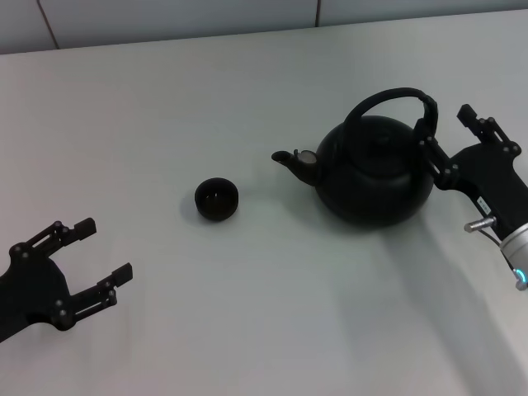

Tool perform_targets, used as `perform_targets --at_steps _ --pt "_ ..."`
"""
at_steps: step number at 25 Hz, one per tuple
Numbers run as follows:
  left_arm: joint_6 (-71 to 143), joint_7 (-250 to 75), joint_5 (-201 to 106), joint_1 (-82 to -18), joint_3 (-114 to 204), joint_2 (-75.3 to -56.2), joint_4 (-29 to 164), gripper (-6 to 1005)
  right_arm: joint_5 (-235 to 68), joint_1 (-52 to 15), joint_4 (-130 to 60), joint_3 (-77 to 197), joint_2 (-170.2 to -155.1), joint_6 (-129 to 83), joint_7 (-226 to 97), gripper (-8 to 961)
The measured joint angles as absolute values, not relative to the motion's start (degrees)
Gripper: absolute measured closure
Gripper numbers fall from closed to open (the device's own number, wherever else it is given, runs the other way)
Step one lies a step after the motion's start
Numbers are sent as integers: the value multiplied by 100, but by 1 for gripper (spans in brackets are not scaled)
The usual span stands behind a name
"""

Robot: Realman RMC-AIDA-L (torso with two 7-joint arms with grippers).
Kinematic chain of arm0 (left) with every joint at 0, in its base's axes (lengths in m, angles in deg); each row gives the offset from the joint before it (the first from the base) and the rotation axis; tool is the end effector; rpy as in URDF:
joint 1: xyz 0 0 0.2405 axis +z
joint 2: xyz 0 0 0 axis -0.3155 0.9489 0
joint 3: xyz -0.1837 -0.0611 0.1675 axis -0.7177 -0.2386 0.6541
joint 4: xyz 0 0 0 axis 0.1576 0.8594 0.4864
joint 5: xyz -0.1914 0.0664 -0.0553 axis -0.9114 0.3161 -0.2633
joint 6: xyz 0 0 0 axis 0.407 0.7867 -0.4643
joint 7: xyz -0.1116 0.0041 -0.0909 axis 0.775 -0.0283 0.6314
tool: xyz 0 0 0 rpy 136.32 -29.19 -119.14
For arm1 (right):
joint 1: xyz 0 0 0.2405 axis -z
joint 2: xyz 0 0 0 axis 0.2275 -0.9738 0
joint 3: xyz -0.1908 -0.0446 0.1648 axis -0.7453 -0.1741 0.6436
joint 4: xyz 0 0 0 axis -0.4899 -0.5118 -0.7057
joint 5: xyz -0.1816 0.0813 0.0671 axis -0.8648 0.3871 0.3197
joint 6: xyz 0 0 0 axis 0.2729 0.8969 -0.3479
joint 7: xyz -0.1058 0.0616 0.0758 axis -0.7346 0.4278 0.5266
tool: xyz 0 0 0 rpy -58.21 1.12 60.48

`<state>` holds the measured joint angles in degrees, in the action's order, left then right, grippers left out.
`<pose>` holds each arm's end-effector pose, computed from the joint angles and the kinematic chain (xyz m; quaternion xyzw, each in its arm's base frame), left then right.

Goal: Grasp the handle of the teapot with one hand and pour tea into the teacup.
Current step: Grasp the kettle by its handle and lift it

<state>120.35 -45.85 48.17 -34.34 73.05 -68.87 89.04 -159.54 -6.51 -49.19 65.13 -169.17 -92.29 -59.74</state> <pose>-0.3351 0.2387 -0.0119 -0.9156 -0.1287 -0.2828 0.2554 0.3345 0.2673 -0.0427 -0.7268 0.2301 0.3130 0.5665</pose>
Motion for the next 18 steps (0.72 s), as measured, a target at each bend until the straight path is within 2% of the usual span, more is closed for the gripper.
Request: perform_targets --at_steps 12,18 --pt "12022 -4565 4768 -3446 7307 -6888 8904 185 -15966 -714 -4884 6510 -16919 -9162 -5934 286" --pt "12018 -4562 4763 -3457 7307 -6895 8904 185 -15977 -735 -4884 6511 -16919 -9148 -5934 539"
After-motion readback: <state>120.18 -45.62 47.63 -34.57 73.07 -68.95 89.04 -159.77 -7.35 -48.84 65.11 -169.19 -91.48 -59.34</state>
